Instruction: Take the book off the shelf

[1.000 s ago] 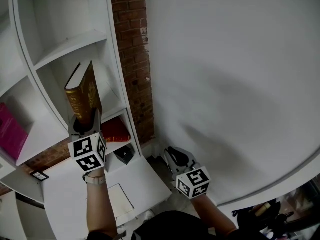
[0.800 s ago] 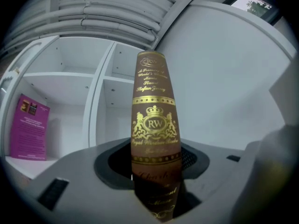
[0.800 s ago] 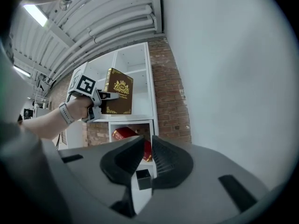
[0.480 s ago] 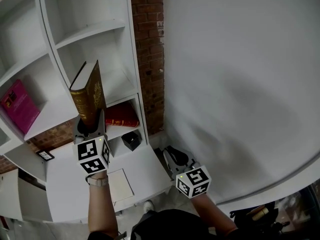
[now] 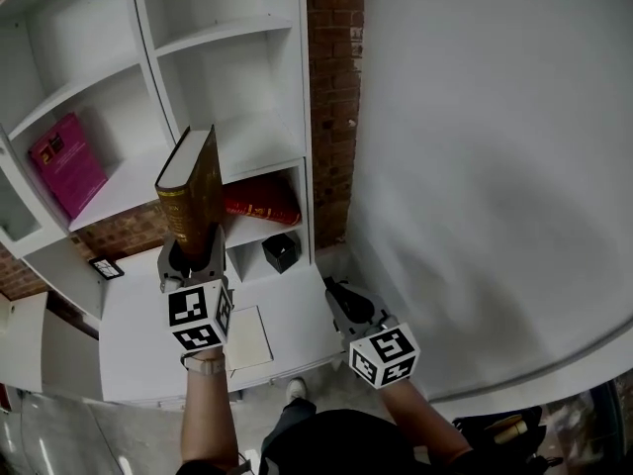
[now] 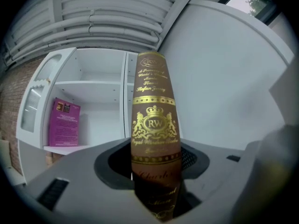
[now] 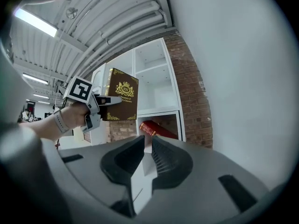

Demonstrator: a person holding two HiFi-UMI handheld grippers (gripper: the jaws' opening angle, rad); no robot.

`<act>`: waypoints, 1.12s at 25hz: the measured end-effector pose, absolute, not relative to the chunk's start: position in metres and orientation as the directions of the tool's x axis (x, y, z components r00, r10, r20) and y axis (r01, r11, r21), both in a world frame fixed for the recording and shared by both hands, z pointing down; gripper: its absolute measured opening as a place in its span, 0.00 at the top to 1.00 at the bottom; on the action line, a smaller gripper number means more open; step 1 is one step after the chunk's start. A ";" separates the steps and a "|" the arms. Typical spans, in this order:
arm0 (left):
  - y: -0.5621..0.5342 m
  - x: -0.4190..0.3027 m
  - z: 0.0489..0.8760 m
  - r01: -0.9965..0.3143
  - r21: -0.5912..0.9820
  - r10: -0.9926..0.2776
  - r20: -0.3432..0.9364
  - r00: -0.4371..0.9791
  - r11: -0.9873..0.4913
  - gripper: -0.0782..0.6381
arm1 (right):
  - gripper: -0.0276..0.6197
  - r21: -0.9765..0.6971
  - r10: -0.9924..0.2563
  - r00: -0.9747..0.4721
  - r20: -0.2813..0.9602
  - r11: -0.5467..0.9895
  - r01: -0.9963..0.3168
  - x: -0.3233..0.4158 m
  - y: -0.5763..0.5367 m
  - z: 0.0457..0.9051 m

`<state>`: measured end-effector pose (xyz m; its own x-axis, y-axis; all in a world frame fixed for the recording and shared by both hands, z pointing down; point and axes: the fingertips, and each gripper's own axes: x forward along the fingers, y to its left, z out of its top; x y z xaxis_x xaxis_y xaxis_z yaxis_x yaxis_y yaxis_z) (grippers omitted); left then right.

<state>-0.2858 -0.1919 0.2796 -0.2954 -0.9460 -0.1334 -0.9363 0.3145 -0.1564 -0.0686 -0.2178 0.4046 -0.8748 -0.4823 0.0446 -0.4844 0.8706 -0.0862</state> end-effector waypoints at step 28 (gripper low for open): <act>-0.070 -0.285 0.434 -0.921 -0.149 -0.922 0.097 -0.375 0.359 0.58 | 0.87 -0.094 -0.319 -0.942 0.106 0.940 -0.329 -0.131 -0.145 0.446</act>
